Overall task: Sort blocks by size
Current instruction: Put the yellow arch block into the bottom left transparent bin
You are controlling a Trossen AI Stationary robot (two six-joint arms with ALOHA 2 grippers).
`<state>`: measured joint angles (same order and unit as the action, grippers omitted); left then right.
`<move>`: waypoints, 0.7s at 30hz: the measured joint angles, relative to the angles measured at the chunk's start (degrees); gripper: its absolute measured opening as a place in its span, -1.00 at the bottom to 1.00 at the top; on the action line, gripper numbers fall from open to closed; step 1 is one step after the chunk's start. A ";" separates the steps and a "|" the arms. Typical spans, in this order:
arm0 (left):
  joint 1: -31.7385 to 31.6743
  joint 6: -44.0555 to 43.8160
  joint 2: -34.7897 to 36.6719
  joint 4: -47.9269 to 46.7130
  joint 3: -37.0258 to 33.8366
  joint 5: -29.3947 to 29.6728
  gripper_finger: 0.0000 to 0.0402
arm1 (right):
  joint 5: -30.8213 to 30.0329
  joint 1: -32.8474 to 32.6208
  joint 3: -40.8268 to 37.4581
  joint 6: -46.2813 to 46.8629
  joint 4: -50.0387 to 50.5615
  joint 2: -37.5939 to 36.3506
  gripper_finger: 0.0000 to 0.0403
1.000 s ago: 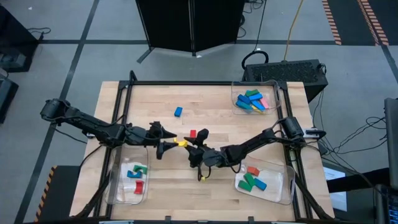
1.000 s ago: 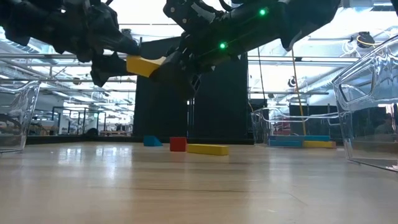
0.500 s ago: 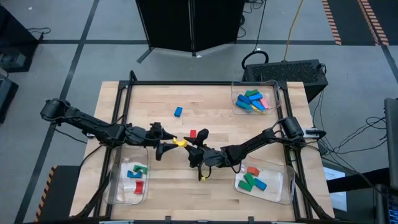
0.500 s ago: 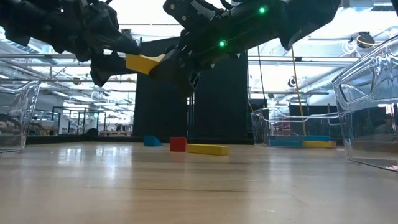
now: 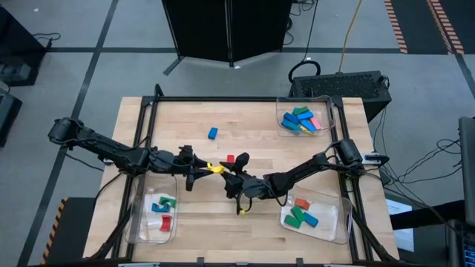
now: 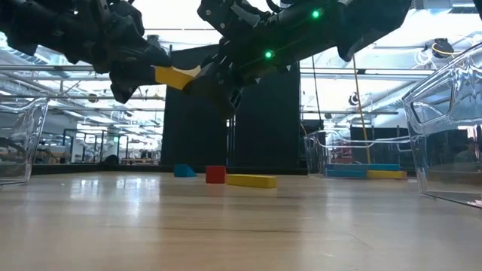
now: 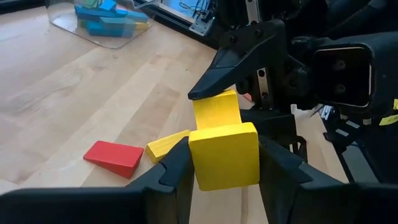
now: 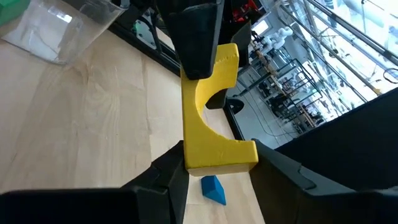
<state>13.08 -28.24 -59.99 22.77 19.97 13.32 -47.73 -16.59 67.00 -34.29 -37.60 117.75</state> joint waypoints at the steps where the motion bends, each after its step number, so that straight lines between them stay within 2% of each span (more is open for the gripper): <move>1: 0.00 0.25 0.00 0.06 0.00 -0.01 -0.35 | -0.38 -0.08 0.00 0.24 -0.03 -0.02 -0.28; 8: -0.04 2.78 0.30 -0.89 0.05 -2.47 -0.35 | -5.05 -1.16 0.00 2.67 -0.22 0.00 0.04; 13: 0.05 3.07 2.78 -10.22 2.30 -3.05 -0.35 | -7.25 -1.58 0.00 7.95 2.12 -0.22 0.25; 17: 0.14 2.87 5.89 -17.75 4.32 -3.39 -0.35 | -4.28 -1.52 0.00 15.22 8.60 -2.34 0.35; 21: 0.84 2.66 9.36 -26.23 7.13 -3.84 -0.35 | 2.28 -1.00 0.00 21.34 14.27 -4.20 0.38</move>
<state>13.92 -25.58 -50.62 -3.46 27.10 9.48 -45.45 -17.60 67.00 -12.95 -23.33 113.56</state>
